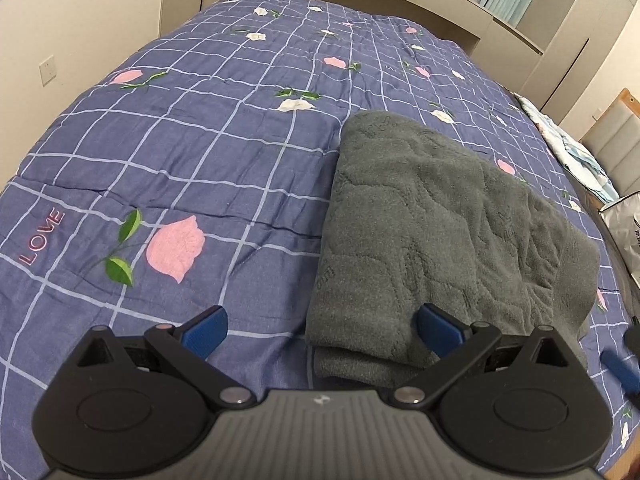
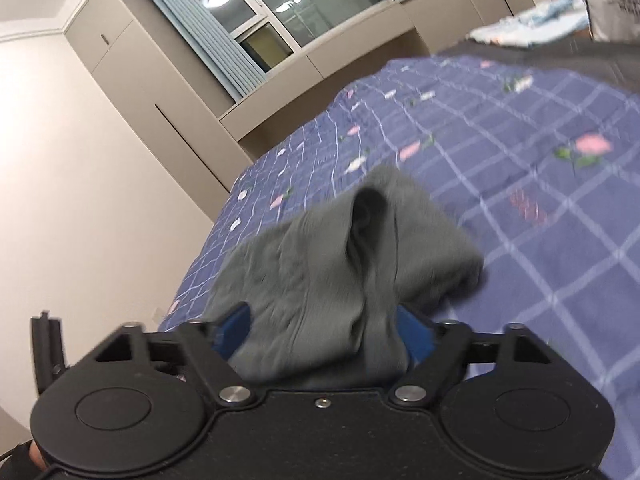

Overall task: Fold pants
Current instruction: 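Lift and fold the held edge over the pants with the right gripper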

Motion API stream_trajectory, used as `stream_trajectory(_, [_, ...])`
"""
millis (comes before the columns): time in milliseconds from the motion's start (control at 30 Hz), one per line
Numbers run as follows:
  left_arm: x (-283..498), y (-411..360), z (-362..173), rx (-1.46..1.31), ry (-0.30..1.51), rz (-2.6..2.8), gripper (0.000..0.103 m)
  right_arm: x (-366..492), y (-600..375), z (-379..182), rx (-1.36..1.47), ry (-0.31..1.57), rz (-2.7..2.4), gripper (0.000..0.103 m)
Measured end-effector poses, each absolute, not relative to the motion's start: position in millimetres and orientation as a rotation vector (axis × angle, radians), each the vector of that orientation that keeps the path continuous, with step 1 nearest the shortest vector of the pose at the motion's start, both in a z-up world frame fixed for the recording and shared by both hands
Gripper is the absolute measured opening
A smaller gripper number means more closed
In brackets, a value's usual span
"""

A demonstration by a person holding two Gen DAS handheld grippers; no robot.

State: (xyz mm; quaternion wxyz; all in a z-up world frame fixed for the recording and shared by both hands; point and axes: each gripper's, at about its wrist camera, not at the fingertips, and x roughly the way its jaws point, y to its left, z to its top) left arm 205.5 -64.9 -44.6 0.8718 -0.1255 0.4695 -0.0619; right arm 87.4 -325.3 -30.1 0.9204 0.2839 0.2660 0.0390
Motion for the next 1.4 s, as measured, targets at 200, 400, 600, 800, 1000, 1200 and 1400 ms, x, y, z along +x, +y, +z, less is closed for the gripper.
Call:
stream_trajectory(200, [207, -66, -44, -0.255, 0.982, -0.129, 0.102, 148, -347, -30, 0.516, 0.564, 0.100, 0.097])
stream_trajectory(400, [217, -53, -34, -0.272, 0.938, -0.147, 0.102, 172, -347, -53, 0.575, 0.617, 0.150, 0.082])
stream_trajectory(600, [248, -44, -36, -0.290, 0.924, -0.142, 0.102, 152, -333, -66, 0.580, 0.618, 0.140, 0.056])
stream_trajectory(800, [257, -49, -57, -0.328, 0.984, -0.213, 0.103, 146, -327, -60, 0.518, 0.617, 0.139, 0.023])
stream_trajectory(1000, [252, -71, -57, -0.330, 1.022, -0.307, 0.099, 163, -334, -24, 0.391, 0.574, 0.182, 0.013])
stream_trajectory(1200, [244, -112, -38, -0.259, 0.991, -0.379, 0.099, 181, -348, 7, 0.274, 0.549, 0.201, 0.012])
stream_trajectory(1400, [242, -129, -41, -0.163, 1.000, -0.381, 0.101, 184, -368, -33, 0.325, 0.670, 0.147, 0.014])
